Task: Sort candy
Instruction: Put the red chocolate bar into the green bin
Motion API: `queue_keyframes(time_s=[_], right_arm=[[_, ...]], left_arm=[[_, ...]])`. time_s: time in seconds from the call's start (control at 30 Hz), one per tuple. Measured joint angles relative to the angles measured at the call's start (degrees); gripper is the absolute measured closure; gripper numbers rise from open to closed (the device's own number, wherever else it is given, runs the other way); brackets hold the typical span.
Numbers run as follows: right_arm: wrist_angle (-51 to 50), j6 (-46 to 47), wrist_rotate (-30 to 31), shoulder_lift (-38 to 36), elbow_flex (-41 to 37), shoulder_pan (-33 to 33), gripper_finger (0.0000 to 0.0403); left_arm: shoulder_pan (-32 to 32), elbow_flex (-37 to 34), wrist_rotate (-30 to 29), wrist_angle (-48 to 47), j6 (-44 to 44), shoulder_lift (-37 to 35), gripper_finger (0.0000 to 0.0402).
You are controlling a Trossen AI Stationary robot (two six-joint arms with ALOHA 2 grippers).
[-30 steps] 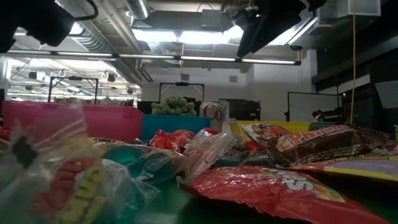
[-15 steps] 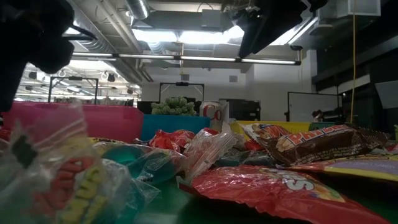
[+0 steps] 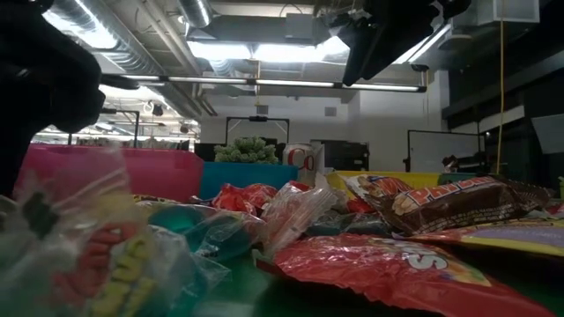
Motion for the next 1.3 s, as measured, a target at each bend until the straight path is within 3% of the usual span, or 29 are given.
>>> queue_keyframes(time_s=[0.6, 1.03, 1.3], right_arm=[[-2.61, 1.33, 0.00, 0.00, -0.02, 0.00, 0.0203], [-2.91, 1.33, 0.00, 0.00, -0.02, -0.02, 0.0203], [-0.32, 1.33, 0.00, 0.00, -0.02, -0.02, 0.0203]], left_arm=[[0.04, -0.29, 1.06, 2.42, 4.97, -2.56, 0.0377], [1.91, -0.29, 1.37, 16.25, 15.29, -10.77, 0.0374], [8.21, -0.28, -2.63, 16.59, 28.82, -15.84, 0.0374]])
